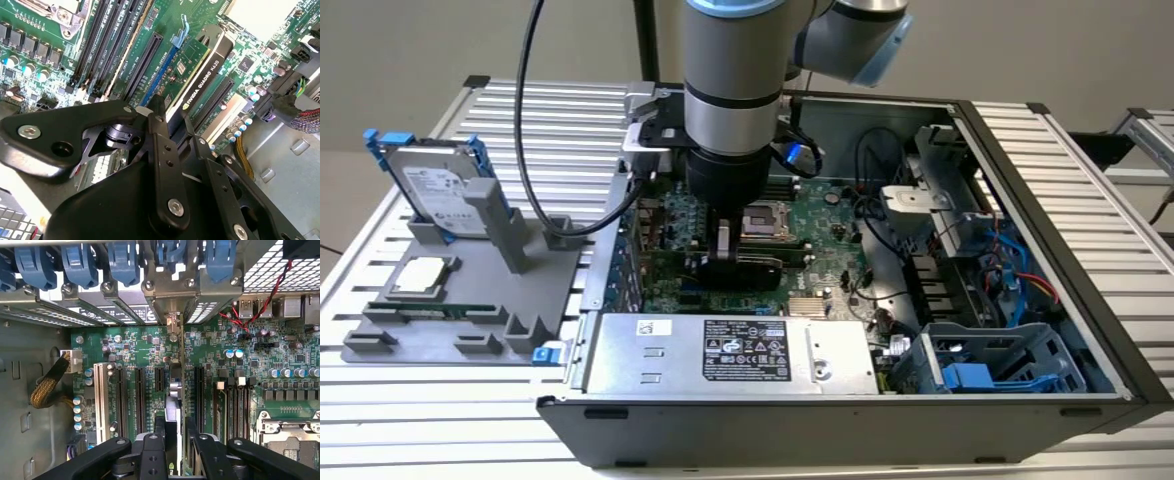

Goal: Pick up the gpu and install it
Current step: 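Insert the gpu into the slot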

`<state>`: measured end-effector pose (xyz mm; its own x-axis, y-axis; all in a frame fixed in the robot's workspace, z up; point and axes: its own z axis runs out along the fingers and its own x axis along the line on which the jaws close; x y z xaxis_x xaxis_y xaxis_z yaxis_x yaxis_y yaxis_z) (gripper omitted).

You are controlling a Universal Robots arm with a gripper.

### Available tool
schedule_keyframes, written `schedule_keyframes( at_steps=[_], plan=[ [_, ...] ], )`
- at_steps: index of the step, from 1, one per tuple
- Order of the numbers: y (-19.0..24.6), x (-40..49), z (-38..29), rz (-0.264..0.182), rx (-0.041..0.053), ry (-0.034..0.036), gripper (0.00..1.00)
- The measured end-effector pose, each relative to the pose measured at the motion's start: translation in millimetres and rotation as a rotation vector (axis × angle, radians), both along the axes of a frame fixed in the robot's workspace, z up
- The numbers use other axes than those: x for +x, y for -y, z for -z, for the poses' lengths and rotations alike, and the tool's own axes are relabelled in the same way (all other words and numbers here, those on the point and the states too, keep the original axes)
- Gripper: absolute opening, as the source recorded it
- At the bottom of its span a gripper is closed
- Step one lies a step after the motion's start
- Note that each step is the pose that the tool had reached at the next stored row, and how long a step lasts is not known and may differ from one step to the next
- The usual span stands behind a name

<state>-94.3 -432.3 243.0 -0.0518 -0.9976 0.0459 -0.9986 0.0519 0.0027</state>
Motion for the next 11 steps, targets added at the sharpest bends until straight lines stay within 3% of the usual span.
schedule_keyframes(
  at_steps=[3,4,11],
  plan=[
    [-0.1,0.1,0.4,0.0,0.0008,0.0009,0.0],
    [-0.1,0.1,0.6,0.0,0.0012,0.0008,1.0],
    [0.0,0.0,0.1,0.0,0.0,0.0,1.0]
  ],
)
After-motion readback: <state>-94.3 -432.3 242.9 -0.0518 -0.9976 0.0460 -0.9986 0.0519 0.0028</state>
